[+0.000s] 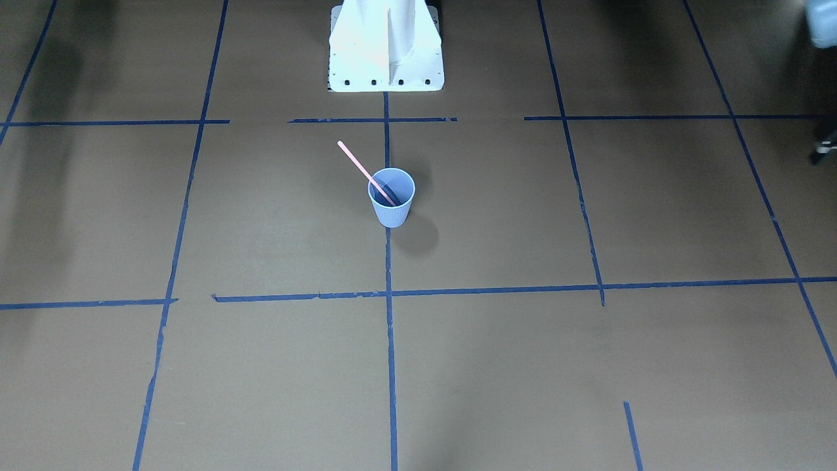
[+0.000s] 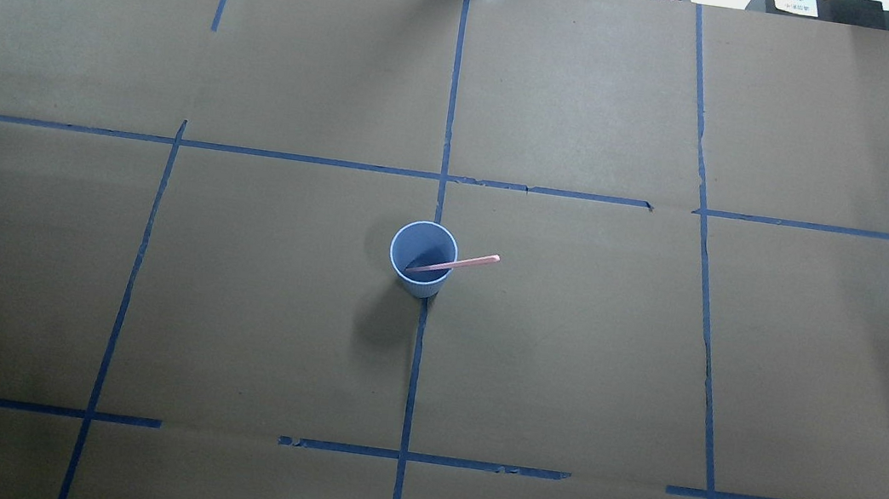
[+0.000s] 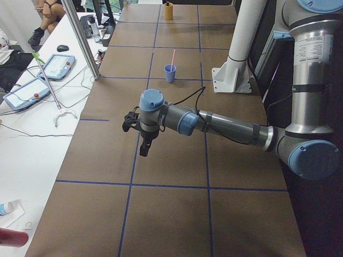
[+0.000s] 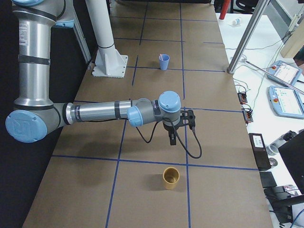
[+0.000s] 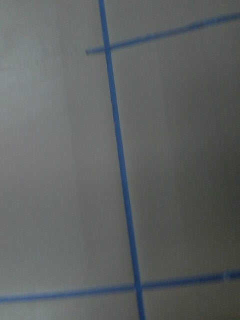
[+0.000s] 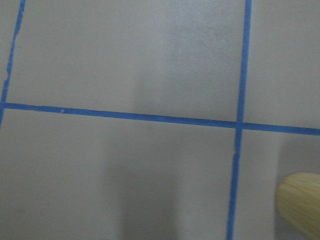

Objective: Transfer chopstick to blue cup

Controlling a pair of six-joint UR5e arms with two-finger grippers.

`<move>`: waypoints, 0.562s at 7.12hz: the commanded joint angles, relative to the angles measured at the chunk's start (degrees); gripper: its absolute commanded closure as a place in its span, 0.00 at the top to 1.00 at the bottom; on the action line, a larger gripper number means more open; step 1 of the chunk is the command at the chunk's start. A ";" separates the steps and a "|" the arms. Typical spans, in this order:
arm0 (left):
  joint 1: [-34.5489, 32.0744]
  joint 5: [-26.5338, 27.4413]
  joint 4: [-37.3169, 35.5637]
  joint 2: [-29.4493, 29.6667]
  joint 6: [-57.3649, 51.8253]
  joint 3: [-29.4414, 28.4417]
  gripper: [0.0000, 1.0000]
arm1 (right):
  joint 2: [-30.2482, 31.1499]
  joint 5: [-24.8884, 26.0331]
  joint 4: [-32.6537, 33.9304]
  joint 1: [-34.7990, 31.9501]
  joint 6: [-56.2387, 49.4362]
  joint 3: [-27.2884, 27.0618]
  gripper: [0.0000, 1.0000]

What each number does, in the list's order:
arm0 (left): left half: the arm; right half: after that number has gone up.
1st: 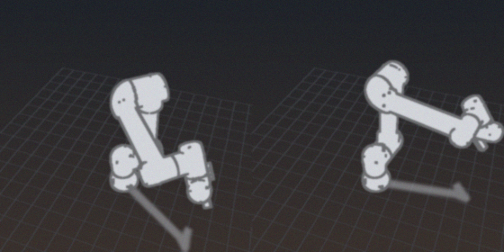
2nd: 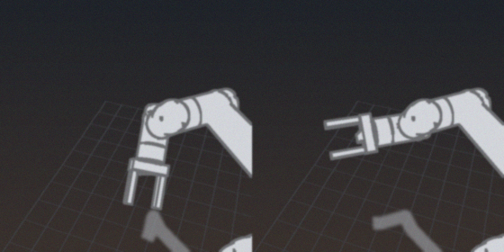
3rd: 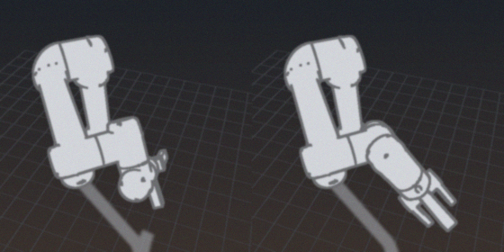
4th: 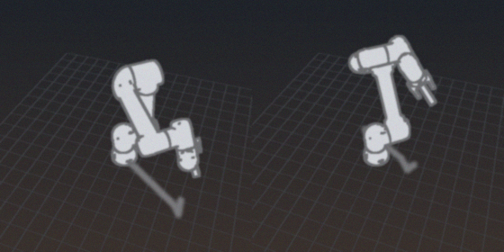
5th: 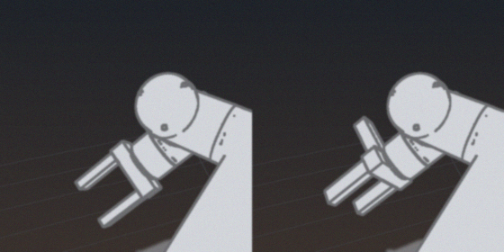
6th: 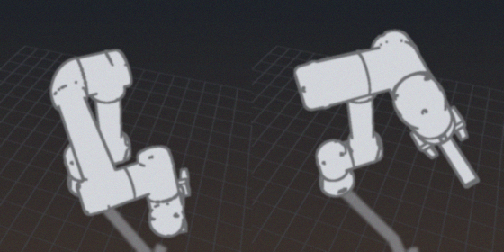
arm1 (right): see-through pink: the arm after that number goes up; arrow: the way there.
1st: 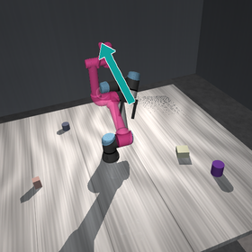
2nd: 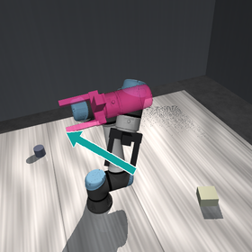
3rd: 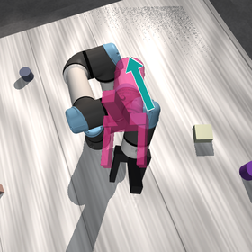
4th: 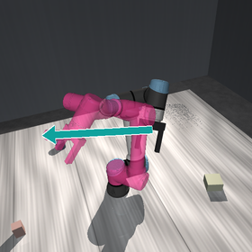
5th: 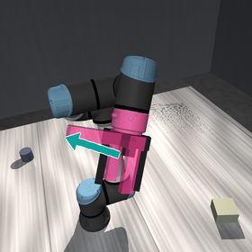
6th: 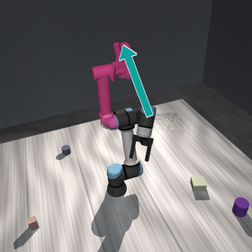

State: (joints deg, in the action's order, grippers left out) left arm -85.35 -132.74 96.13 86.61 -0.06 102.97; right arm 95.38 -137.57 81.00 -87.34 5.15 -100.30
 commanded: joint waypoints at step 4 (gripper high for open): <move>-7.29 -5.42 -7.87 3.82 -4.99 -13.33 1.00 | -1.25 1.96 13.21 -6.36 -19.83 2.30 1.00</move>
State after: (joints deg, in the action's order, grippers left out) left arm -92.52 -137.79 90.41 89.55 -8.77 89.66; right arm 94.47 -135.56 92.98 -94.20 -14.67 -98.02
